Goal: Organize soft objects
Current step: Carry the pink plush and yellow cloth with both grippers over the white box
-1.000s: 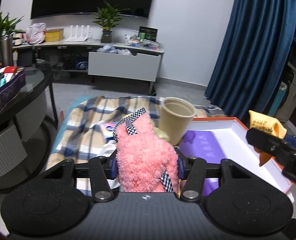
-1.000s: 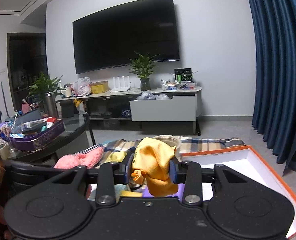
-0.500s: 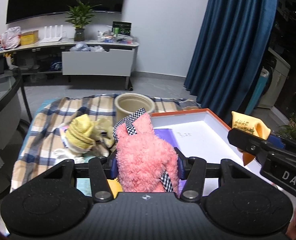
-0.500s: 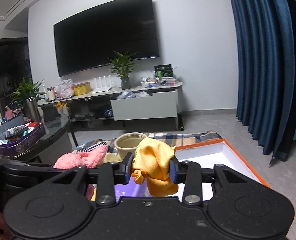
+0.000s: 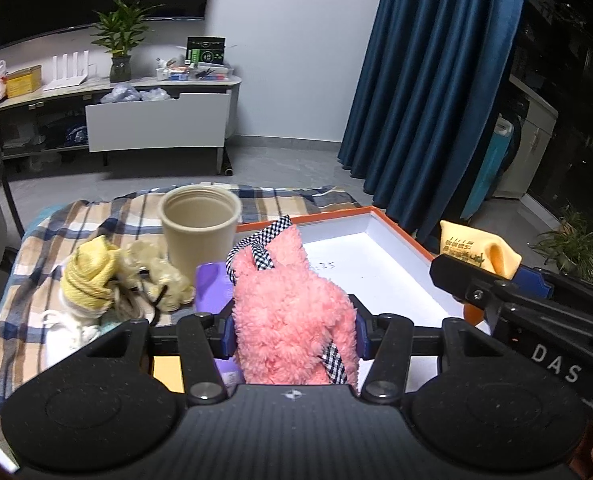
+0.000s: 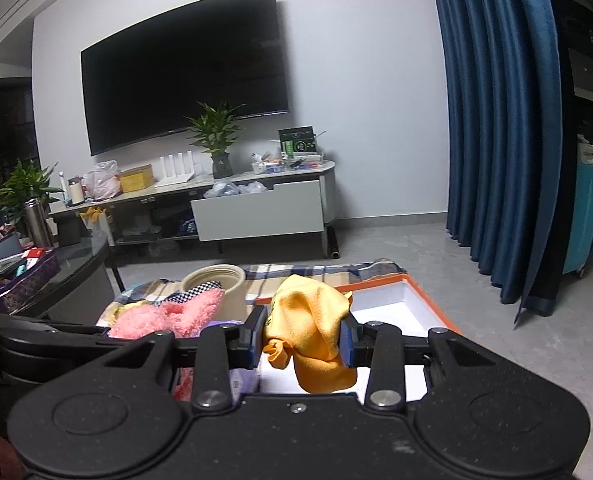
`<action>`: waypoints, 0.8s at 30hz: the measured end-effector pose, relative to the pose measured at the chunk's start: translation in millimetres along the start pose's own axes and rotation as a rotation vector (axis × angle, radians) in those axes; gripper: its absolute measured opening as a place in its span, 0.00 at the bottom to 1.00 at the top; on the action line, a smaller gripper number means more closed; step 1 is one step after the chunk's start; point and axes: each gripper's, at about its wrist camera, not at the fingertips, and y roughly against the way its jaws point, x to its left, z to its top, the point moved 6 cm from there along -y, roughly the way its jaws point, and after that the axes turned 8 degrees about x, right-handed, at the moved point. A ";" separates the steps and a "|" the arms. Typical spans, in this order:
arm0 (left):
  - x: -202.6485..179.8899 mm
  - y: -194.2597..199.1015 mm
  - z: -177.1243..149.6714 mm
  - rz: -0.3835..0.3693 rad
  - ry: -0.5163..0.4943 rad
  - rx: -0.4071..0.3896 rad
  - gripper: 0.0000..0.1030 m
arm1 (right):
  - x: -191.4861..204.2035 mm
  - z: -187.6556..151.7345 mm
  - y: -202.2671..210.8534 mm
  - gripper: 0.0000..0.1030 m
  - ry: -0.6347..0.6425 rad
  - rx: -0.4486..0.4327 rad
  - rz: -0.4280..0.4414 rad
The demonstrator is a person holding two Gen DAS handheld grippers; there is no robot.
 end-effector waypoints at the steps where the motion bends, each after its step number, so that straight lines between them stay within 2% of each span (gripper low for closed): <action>1: -2.4 -0.8 0.5 -0.002 -0.003 0.000 0.52 | -2.7 0.7 -1.6 0.43 -0.002 0.002 -0.006; 12: -22.9 -18.0 3.8 -0.006 -0.034 0.019 0.52 | -30.9 1.0 -9.8 0.43 -0.033 0.019 -0.038; 24: -33.3 -31.1 7.3 0.003 -0.051 0.035 0.52 | -44.6 4.2 -28.6 0.43 -0.041 0.038 -0.048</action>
